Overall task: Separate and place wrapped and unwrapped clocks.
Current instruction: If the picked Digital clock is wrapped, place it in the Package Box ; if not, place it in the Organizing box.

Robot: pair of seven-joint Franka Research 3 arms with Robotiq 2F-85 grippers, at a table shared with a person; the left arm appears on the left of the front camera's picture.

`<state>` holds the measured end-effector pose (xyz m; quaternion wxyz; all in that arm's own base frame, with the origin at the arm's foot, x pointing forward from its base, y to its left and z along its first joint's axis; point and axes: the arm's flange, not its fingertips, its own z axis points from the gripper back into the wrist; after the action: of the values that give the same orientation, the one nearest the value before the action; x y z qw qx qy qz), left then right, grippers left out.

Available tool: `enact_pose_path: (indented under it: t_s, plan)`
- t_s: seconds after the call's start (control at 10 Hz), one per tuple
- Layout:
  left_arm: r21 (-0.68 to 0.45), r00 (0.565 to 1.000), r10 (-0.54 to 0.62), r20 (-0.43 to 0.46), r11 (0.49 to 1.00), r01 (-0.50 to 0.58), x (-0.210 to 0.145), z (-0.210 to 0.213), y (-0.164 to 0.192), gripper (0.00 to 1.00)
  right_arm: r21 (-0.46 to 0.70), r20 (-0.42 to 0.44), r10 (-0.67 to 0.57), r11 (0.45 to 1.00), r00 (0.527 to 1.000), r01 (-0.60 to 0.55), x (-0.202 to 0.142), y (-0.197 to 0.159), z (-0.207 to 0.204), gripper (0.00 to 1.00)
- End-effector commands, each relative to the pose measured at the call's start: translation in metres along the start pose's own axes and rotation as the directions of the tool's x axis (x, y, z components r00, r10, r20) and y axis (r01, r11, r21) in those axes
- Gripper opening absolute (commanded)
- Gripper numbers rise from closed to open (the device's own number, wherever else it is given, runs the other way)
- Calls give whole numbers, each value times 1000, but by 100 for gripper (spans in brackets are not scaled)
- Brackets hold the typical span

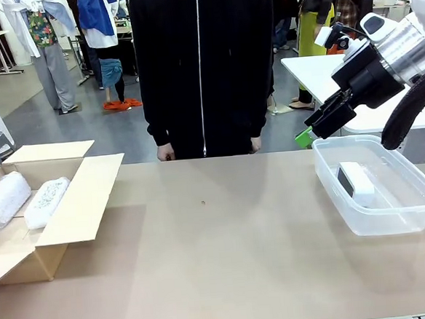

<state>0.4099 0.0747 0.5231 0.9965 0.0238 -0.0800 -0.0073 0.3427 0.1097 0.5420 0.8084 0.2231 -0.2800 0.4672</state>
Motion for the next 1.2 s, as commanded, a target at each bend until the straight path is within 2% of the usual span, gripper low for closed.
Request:
enact_pose_path:
  t_s: [0.0, 1.1]
  plan:
    - [4, 1000, 0, 9, 1000, 0, 1, 4, -1, 100, 0, -15, 0, 1000, 1000, 0, -1, -1, 0, 100]
    - [4, 1000, 0, 9, 1000, 0, 1, 4, -1, 100, 0, -15, 0, 1000, 1000, 0, -1, -1, 0, 100]
